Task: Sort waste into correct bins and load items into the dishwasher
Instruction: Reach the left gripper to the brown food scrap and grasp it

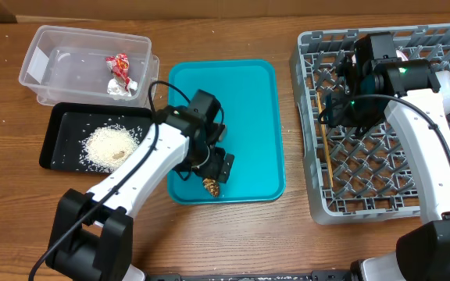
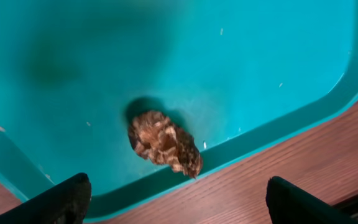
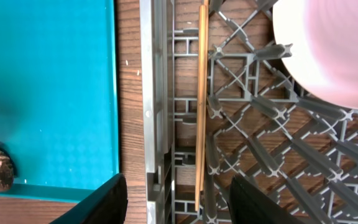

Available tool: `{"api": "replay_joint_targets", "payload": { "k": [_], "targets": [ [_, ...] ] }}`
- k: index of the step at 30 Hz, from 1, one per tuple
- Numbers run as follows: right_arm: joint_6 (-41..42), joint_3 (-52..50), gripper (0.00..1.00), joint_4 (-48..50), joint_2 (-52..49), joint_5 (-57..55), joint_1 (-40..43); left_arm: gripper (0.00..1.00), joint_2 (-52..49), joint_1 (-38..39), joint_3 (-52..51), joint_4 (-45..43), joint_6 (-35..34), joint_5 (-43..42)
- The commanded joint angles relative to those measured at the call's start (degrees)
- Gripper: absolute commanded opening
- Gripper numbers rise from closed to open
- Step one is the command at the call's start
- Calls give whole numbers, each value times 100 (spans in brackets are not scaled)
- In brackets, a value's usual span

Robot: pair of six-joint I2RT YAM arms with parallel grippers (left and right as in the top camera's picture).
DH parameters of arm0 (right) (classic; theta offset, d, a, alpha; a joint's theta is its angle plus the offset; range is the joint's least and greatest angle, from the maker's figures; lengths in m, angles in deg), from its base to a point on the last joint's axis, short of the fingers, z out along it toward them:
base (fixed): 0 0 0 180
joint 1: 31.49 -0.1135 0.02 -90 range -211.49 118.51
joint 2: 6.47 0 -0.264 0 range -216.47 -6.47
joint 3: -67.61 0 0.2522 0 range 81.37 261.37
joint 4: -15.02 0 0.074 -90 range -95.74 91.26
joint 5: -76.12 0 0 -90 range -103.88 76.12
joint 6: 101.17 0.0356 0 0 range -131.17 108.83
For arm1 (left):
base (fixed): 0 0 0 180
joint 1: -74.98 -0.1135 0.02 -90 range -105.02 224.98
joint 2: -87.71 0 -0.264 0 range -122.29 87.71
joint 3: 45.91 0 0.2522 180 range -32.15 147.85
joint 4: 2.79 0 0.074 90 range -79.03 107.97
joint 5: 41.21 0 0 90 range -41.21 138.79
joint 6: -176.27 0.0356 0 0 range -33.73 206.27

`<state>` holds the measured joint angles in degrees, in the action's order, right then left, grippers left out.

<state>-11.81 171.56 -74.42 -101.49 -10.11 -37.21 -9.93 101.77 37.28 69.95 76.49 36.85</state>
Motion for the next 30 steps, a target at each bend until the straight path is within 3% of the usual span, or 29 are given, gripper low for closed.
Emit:
{"api": "replay_joint_targets", "payload": {
  "k": [1, 5, 14, 24, 27, 30],
  "targets": [
    [44, 105, 55, 26, 52, -31, -4, 93, -52, 90, -302, -83, -603, 404],
    [44, 105, 54, 33, 52, -31, -4, 94, -52, 90, -503, -205, -903, 391],
    [46, 105, 55, 33, 52, -26, -4, 95, -63, 105, -925, -841, -734, 337],
    [46, 105, 54, 33, 52, -26, -4, 88, -608, 192, -970, -1132, -734, 350],
    [46, 105, 55, 33, 52, -28, -4, 81, -732, 317, -970, -1156, -734, 361],
    [46, 105, 54, 37, 52, -28, -4, 65, -752, 413, -970, -1152, -734, 361]
  ]
}}
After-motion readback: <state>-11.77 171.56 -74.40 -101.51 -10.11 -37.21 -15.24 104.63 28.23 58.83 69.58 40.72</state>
